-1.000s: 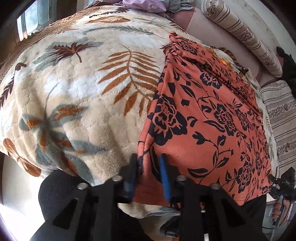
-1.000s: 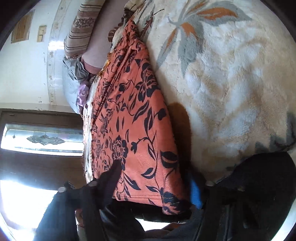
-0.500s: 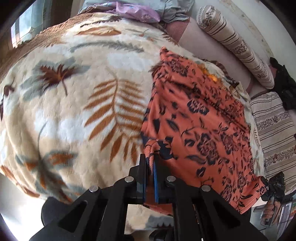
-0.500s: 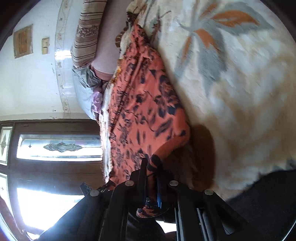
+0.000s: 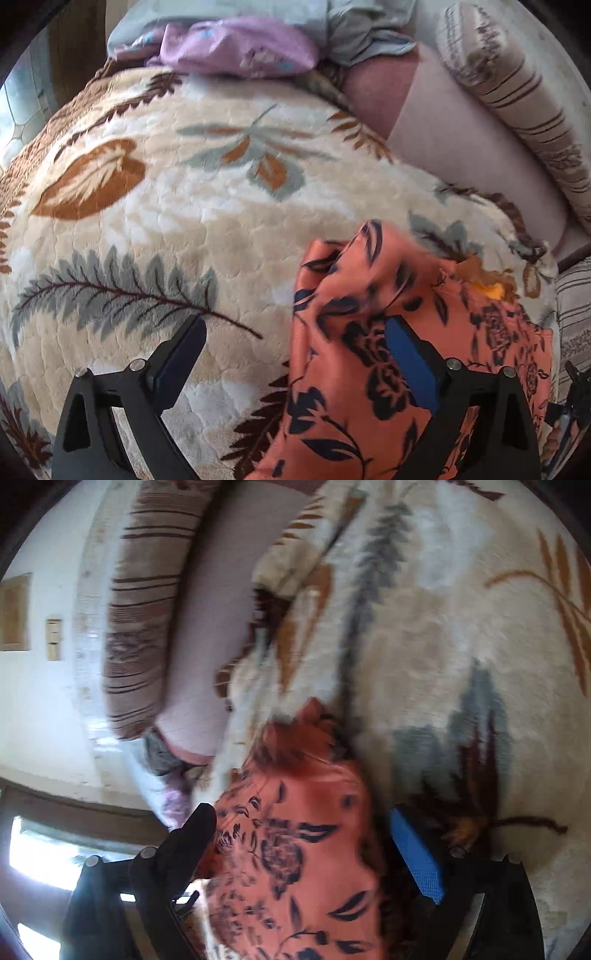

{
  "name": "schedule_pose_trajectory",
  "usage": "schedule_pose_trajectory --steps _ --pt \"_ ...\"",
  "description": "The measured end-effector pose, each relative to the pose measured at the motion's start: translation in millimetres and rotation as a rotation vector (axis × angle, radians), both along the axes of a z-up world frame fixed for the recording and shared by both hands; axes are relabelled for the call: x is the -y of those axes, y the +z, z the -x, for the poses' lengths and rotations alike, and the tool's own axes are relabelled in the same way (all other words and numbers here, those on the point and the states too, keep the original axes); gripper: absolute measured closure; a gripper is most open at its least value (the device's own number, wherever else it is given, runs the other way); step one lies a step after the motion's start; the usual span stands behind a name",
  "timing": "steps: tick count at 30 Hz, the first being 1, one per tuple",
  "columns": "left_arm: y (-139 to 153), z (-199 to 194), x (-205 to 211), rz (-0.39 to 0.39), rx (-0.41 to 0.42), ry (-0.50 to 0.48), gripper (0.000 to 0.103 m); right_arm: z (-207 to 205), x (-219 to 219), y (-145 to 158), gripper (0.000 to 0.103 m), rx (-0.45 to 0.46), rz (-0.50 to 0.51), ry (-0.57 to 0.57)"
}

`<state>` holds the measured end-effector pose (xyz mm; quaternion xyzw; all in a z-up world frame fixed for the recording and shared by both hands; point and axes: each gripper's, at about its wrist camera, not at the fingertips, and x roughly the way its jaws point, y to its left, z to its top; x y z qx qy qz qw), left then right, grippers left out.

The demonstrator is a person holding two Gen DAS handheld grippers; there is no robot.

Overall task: Fold small clothes
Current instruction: 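Fold the hem up toward the neckline with both tools and release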

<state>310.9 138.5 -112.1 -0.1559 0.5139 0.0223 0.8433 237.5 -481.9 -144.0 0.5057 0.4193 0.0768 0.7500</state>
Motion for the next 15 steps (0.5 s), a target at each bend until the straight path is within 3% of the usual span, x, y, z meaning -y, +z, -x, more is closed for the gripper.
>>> schedule_pose_trajectory --steps 3,6,10,13,15 --pt "15 30 -20 0.019 0.106 0.035 0.007 51 -2 26 0.007 0.114 0.052 -0.035" --pt "33 86 -32 0.05 0.184 0.063 0.006 117 -10 38 0.007 0.15 0.053 -0.03" --pt "21 148 -21 0.121 0.181 0.042 0.006 167 -40 17 0.007 0.061 -0.007 0.017" --pt "-5 151 6 0.171 0.096 0.018 0.006 157 -58 7 0.007 0.021 0.058 -0.014" --pt "-17 138 21 0.154 0.06 0.004 0.006 137 -62 6 0.007 0.028 0.002 -0.043"
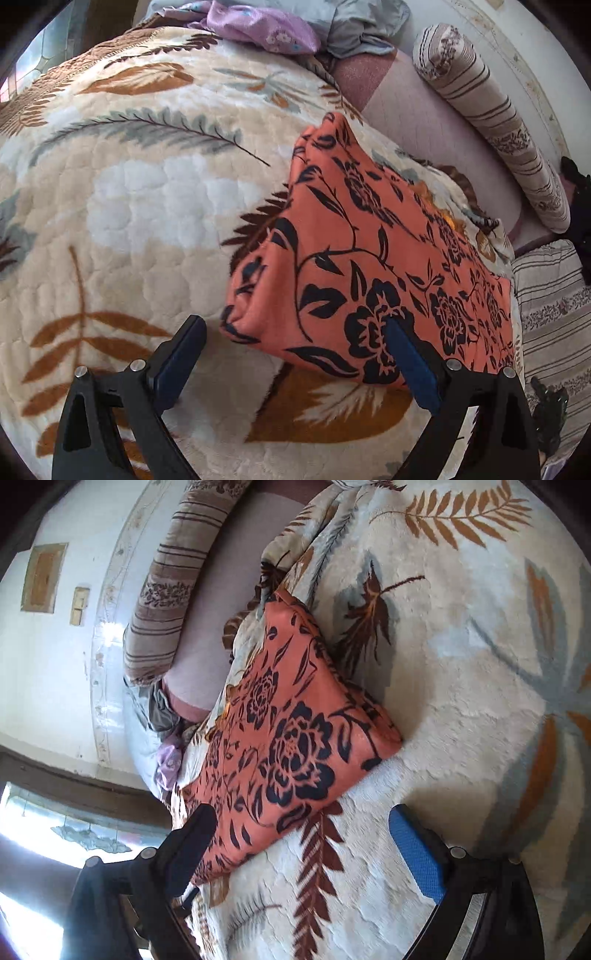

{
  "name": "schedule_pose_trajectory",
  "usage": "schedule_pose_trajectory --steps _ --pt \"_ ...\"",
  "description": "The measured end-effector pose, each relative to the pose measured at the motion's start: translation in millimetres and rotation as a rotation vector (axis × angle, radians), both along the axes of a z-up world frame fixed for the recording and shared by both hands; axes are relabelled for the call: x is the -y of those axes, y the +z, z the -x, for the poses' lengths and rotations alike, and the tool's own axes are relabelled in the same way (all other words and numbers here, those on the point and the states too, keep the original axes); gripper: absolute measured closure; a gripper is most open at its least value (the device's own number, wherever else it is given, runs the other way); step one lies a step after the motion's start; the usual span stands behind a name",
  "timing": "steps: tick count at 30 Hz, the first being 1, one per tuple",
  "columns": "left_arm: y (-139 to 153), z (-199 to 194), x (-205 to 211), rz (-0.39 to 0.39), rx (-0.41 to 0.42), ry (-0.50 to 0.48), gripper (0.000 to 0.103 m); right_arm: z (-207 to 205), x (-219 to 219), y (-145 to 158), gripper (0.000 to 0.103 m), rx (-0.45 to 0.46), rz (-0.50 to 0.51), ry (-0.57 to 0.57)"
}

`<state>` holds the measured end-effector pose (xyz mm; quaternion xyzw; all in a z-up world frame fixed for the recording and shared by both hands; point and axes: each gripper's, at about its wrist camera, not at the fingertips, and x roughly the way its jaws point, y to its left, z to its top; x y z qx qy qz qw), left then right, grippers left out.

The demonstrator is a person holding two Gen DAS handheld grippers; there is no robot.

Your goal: Fold small clothes

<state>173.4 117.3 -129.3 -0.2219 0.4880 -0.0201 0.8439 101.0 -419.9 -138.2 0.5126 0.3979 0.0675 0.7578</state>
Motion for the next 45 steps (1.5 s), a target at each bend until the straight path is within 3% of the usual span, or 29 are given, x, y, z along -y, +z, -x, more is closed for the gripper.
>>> schedule_pose_trajectory --steps 3,4,5,6,7,9,12,16,18,20,22,23,24,25,27,29,30,31,34,37,39,43,44,45 --pt "-3 -21 12 -0.1 -0.011 0.024 0.006 -27 -8 -4 0.011 -0.075 0.011 -0.056" --pt "-3 -27 12 -0.095 -0.03 0.039 0.013 -34 -12 -3 0.013 -0.083 0.049 -0.05" --pt "-2 -33 12 -0.09 -0.047 0.05 0.028 -42 -15 -4 0.018 -0.1 0.077 -0.057" --pt "0 -38 12 -0.091 -0.076 0.047 0.064 -47 -14 -9 0.045 -0.131 0.063 -0.074" --pt "2 -45 10 -0.032 -0.106 0.025 0.084 -53 -12 -16 0.082 -0.16 0.029 -0.074" --pt "17 -52 10 -0.028 -0.149 0.026 0.087 -65 -15 -13 0.085 -0.18 0.042 -0.065" --pt "66 -40 18 -0.062 -0.041 0.003 0.087 -68 -24 37 0.088 -0.079 0.135 0.012" --pt "113 29 15 -0.037 0.086 -0.004 0.087 -35 -24 108 0.095 0.055 0.193 0.078" --pt "108 75 8 -0.025 0.082 0.015 0.085 0 -16 117 0.095 0.071 0.179 0.091" --pt "78 115 -1 -0.017 0.041 0.04 0.076 38 -11 103 0.094 0.046 0.185 0.109" --pt "28 137 -9 -0.056 -0.066 0.044 0.037 69 -6 63 0.085 -0.043 0.214 0.104" --pt "4 144 -16 -0.082 -0.149 0.062 0.039 80 -3 37 0.077 -0.13 0.191 0.108" --pt "0 153 -23 -0.045 -0.09 0.056 0.039 92 2 14 0.07 -0.202 0.142 0.1" --pt "8 161 -26 -0.038 -0.042 0.057 0.039 103 7 1 0.07 -0.212 0.086 0.08" --pt "23 163 -34 -0.087 -0.041 0.102 0.033 112 12 6 0.07 -0.162 0.081 0.045" --pt "35 161 -43 -0.095 -0.002 0.146 0.031 108 16 18 0.062 -0.082 0.036 0.014" --pt "39 159 -47 -0.081 0.004 0.16 0.031 101 16 22 0.03 -0.05 -0.015 0.003" --pt "41 158 -50 -0.062 0.008 0.175 0.031 95 15 25 0.009 -0.033 -0.039 -0.009" --pt "40 163 -48 -0.018 0.026 0.2 0.031 64 7 25 0.009 -0.004 -0.064 -0.007" --pt "35 175 -34 0.036 0.029 0.215 0.031 33 3 -3 0.009 -0.092 -0.159 -0.063" --pt "33 179 -18 0.05 0.043 0.189 0.031 23 3 -10 0.01 -0.133 -0.145 -0.125" --pt "32 181 11 0.013 0.07 0.103 0.031 5 8 -1 0.012 -0.1 -0.089 -0.213" --pt "30 178 17 0.006 0.072 0.09 0.031 1 10 -6 0.016 -0.127 -0.098 -0.225" --pt "27 174 24 -0.022 0.076 0.084 0.031 -5 10 -11 0.038 -0.153 -0.11 -0.215"
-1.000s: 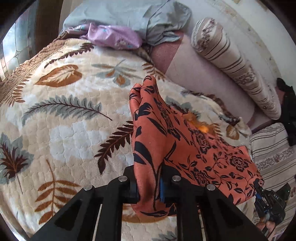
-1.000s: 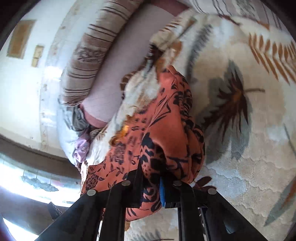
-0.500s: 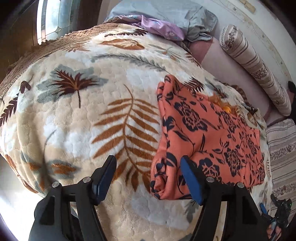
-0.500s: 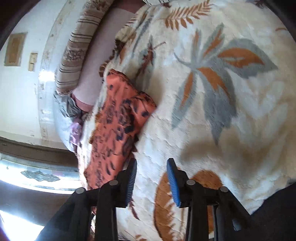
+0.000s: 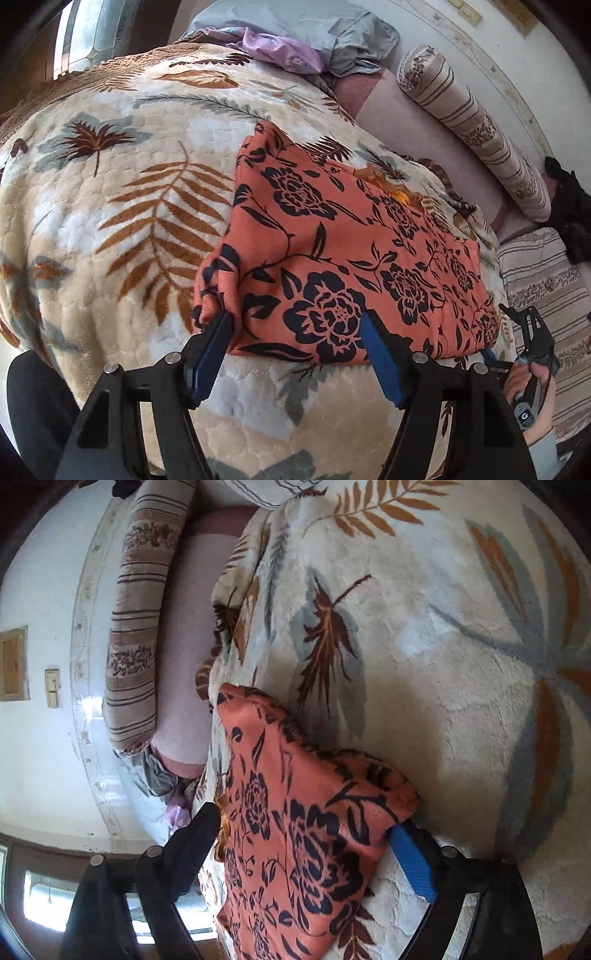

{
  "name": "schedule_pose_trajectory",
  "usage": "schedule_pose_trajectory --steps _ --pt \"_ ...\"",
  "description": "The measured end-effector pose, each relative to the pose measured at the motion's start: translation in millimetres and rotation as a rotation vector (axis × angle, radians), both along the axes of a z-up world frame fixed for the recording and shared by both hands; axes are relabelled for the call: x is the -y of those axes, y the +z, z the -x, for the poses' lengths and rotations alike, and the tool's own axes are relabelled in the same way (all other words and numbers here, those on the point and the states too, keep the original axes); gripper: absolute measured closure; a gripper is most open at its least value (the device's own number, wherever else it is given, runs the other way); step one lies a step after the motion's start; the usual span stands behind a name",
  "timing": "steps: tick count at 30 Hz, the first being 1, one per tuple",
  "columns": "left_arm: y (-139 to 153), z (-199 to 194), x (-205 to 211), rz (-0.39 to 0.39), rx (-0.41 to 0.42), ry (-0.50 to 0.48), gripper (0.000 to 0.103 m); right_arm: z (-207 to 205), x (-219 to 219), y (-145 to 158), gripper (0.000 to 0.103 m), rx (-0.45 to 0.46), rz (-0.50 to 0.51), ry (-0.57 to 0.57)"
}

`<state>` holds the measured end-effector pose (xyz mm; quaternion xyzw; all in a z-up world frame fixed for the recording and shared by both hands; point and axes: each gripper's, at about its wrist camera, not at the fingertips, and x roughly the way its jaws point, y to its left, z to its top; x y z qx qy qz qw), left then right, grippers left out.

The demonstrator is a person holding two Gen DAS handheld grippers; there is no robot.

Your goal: Fold small clothes

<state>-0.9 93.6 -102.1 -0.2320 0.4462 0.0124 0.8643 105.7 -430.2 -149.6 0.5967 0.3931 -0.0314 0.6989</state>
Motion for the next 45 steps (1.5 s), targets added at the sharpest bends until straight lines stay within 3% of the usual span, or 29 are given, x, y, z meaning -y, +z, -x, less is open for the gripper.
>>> schedule_pose_trajectory --steps 1,4,7,11,14,17,18,20,22,26,30,31,32,33,34,37,41,45 --pt "-3 -2 5 -0.032 0.0 -0.008 0.031 -5 0 -6 0.076 -0.019 -0.01 0.021" --pt "-8 -9 13 -0.099 0.016 -0.013 0.031 -12 1 -1 0.08 -0.013 0.038 0.084" --pt "-8 -15 15 -0.158 0.019 -0.027 0.031 -19 -7 39 0.085 0.042 0.197 0.188" --pt "-3 -13 1 -0.126 0.006 -0.002 0.031 -8 -23 91 0.087 0.089 0.422 0.272" --pt "2 -1 -12 -0.144 0.025 0.019 0.031 5 -22 78 0.087 0.051 0.452 0.273" --pt "1 7 -32 -0.123 0.004 0.062 0.031 9 -2 26 0.081 -0.061 0.328 0.267" --pt "0 10 -40 -0.097 -0.004 0.076 0.031 18 7 17 0.081 -0.049 0.269 0.237" --pt "2 18 -56 -0.031 -0.003 0.108 0.031 29 16 16 0.068 -0.011 0.24 0.198" --pt "3 21 -63 0.026 -0.01 0.13 0.027 33 21 24 0.024 0.049 0.251 0.186" --pt "-2 10 -48 0.095 0.0 0.097 0.024 19 20 21 0.019 0.038 0.211 0.219" --pt "-23 -17 -29 0.06 -0.072 0.1 0.022 2 5 20 0.019 0.024 0.245 0.24" --pt "-26 -21 -26 0.041 -0.071 0.103 0.023 -4 1 21 0.025 0.024 0.254 0.263" --pt "-26 -26 -22 0.004 -0.076 0.098 0.027 -12 -6 20 0.037 0.011 0.262 0.304" --pt "-25 -31 -18 -0.031 -0.088 0.091 0.065 -18 -12 16 0.08 -0.026 0.27 0.339" --pt "-26 -37 -17 -0.019 -0.11 0.065 0.085 -23 -17 15 0.085 -0.044 0.287 0.353" --pt "-18 -46 -21 0.009 -0.137 0.033 0.089 -31 -27 26 0.09 -0.049 0.349 0.388" --pt "35 -47 -31 -0.039 -0.028 -0.032 0.09 -24 -40 78 0.093 0.041 0.432 0.459" --pt "67 -25 -40 -0.099 0.017 -0.079 0.09 19 -50 116 0.093 0.111 0.42 0.468"
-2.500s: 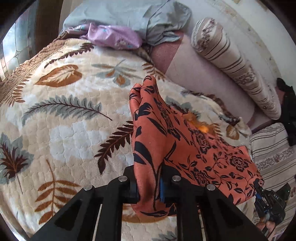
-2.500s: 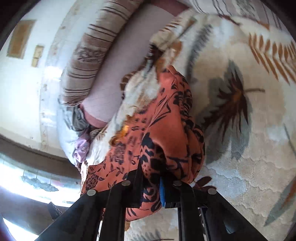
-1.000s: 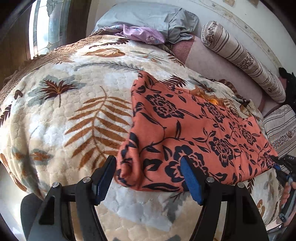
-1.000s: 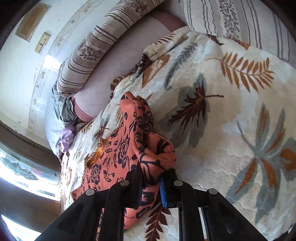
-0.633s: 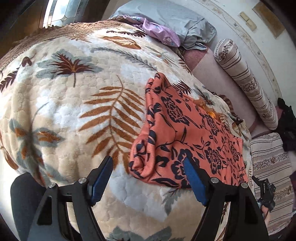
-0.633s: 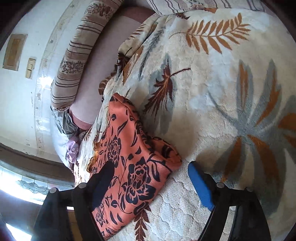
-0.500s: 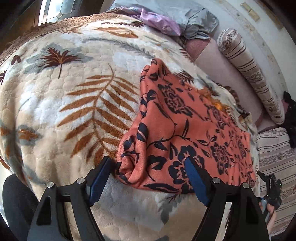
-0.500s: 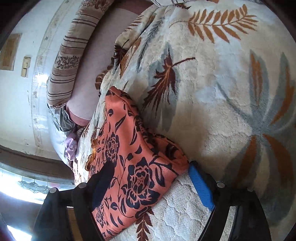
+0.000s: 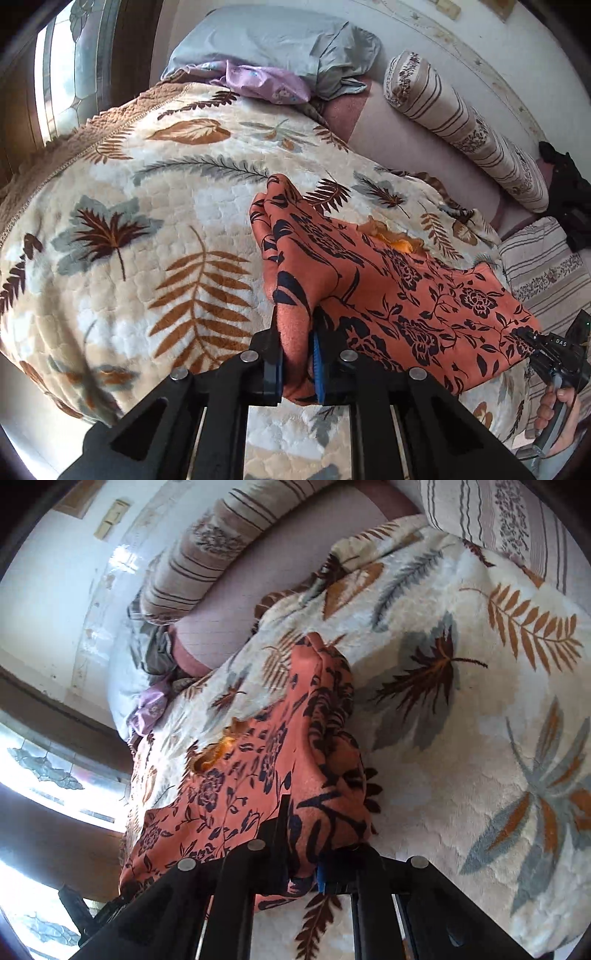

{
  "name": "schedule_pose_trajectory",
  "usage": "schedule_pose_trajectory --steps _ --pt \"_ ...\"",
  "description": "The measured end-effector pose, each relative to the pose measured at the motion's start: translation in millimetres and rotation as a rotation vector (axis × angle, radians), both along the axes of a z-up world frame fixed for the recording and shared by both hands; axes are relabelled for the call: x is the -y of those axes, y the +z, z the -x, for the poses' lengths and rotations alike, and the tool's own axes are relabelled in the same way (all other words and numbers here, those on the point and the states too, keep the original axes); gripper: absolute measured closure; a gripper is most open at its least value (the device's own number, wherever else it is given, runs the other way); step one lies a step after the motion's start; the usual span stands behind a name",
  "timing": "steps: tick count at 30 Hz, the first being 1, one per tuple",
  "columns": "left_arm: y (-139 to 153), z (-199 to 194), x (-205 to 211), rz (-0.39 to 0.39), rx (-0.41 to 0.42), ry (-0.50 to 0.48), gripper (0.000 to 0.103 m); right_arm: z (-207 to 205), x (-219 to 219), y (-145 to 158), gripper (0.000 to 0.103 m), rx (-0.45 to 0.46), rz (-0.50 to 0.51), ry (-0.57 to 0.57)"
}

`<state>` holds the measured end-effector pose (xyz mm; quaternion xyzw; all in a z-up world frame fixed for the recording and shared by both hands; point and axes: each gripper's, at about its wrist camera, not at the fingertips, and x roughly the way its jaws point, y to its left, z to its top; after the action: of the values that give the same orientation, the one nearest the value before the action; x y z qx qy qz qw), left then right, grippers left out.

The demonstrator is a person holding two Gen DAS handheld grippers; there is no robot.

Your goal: Fold small clothes

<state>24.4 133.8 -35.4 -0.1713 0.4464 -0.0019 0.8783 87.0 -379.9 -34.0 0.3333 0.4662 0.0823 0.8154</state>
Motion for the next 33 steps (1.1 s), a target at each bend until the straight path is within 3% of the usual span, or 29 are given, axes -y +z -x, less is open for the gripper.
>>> schedule_pose_trajectory --steps 2,3,4,5,6,7,8,10,11,13,16,21,26,33 --pt "-22 6 -10 -0.001 -0.066 0.003 0.083 26 -3 -15 0.093 -0.014 -0.028 -0.02" --pt "-43 4 -18 0.037 -0.111 0.017 0.08 34 -4 -33 0.088 -0.031 -0.022 -0.038" --pt "-68 0 -27 0.043 -0.197 0.024 0.067 38 -6 -55 0.083 -0.073 -0.013 -0.053" --pt "-91 -3 -34 0.033 -0.285 0.031 0.063 43 -6 -81 0.075 -0.16 -0.026 -0.061" --pt "-92 1 -42 0.082 -0.236 0.033 0.063 50 -6 -101 0.06 -0.222 -0.085 -0.07" --pt "-84 7 -49 0.113 -0.193 0.046 0.061 60 -2 -101 0.06 -0.16 -0.129 -0.095" --pt "-75 11 -52 0.095 -0.177 0.066 0.057 65 1 -95 0.057 -0.134 -0.12 -0.091" --pt "-53 17 -59 0.02 -0.103 0.091 0.047 72 9 -84 0.028 -0.126 -0.124 -0.104" --pt "-44 19 -64 -0.009 -0.064 0.105 0.047 76 15 -80 0.021 -0.128 -0.124 -0.124" --pt "-35 18 -77 -0.027 -0.039 0.144 0.045 78 24 -71 0.02 -0.136 -0.087 -0.122" --pt "-33 24 -97 0.013 -0.035 0.178 0.045 86 38 -53 0.02 -0.112 -0.028 -0.164" --pt "-38 14 -97 -0.021 -0.045 0.139 0.045 76 51 -28 0.02 -0.049 0.032 -0.124" --pt "-37 -23 -79 -0.056 -0.037 0.055 0.043 15 39 -18 0.02 0.0 0.089 -0.001" --pt "-41 -89 -47 -0.106 -0.039 -0.048 0.043 -90 16 -51 0.022 -0.052 0.176 0.055"
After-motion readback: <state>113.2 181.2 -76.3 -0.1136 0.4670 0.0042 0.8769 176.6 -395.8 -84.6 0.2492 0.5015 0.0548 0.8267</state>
